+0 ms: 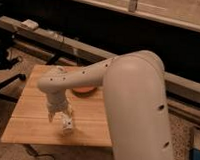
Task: Place the bottle in the ceramic bowl
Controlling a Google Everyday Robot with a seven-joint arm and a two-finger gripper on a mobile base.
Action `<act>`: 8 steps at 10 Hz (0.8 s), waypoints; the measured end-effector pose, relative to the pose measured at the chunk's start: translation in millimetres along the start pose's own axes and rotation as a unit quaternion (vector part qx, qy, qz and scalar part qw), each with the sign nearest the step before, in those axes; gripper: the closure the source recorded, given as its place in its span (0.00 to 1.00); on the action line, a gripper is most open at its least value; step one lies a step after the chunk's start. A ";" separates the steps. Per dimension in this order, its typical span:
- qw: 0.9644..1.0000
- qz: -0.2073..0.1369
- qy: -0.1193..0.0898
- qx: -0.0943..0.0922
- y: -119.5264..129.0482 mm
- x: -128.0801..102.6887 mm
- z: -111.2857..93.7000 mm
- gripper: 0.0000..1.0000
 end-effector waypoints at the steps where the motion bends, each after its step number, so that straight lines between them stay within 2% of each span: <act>1: 1.000 -0.007 0.004 0.005 3.1 -2.0 6.5 0.35; 3: 1.000 -0.007 0.006 0.012 0.7 -7.4 12.1 0.35; 8: 1.000 0.014 -0.007 0.014 -23.6 -29.1 8.5 0.35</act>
